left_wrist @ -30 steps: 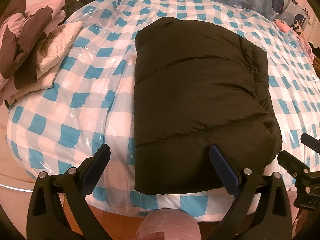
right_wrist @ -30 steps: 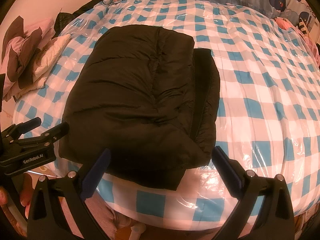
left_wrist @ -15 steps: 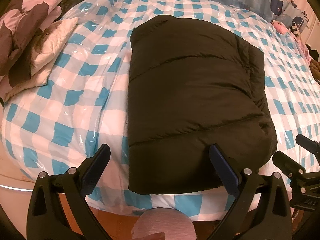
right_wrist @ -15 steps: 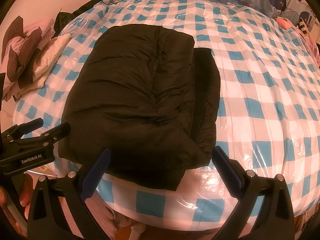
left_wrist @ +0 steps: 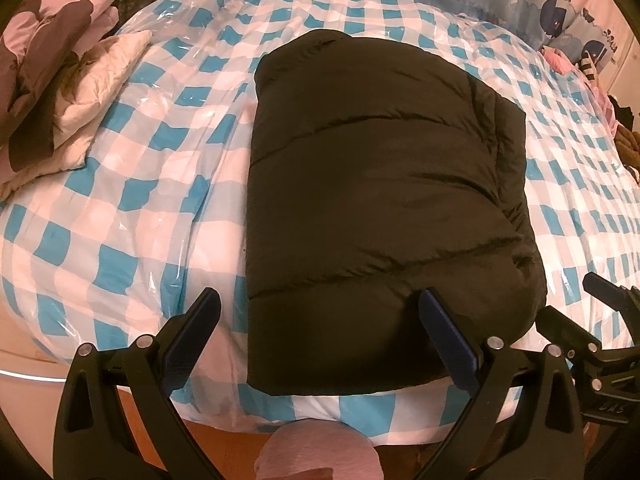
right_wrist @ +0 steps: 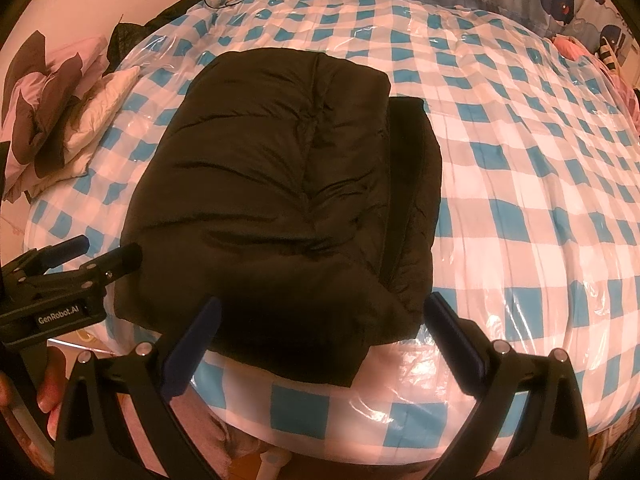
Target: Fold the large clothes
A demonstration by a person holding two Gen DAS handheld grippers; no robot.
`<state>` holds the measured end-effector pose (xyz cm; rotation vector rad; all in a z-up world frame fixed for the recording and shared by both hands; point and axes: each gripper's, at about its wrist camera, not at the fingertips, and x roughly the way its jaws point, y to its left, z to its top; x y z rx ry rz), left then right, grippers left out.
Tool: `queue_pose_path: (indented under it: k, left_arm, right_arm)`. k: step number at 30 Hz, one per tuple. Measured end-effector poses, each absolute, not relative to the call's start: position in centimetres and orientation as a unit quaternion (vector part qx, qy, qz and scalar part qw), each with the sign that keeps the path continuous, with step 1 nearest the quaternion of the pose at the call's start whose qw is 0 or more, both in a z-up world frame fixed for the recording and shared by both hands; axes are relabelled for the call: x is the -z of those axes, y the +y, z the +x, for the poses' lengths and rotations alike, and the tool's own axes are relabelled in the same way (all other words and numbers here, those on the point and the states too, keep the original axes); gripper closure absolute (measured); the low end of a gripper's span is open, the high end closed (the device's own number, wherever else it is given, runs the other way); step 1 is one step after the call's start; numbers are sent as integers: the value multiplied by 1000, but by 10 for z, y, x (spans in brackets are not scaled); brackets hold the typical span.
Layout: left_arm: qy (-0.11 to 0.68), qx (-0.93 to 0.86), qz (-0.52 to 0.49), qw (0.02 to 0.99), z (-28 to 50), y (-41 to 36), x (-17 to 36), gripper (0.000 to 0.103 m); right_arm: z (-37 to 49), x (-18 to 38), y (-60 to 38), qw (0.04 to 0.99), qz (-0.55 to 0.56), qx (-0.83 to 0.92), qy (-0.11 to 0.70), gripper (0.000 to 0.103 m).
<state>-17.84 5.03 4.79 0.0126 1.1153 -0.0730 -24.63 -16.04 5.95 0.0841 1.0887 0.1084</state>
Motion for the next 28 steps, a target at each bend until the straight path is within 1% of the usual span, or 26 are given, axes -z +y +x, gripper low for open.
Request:
queue_pose_path:
  k: [11, 15, 19, 23, 28]
  left_arm:
    - [536, 49, -26, 843, -172, 58, -47, 8]
    - [492, 63, -54, 867, -181, 62, -61, 8]
    - [474, 50, -24, 879, -185, 54, -68, 8]
    - [509, 40, -11, 860, -179, 52, -60, 8]
    - [508, 32, 0, 860, -186, 50, -59, 8]
  right_arm:
    - [-249, -54, -161, 852, 43, -54, 519, 5]
    - [-252, -53, -163, 851, 46, -55, 521, 5]
    - [-251, -58, -171, 853, 50, -58, 517, 5]
    - [-244, -64, -187, 856, 51, -61, 511, 5]
    - [-244, -71, -198, 860, 54, -62, 504, 5]
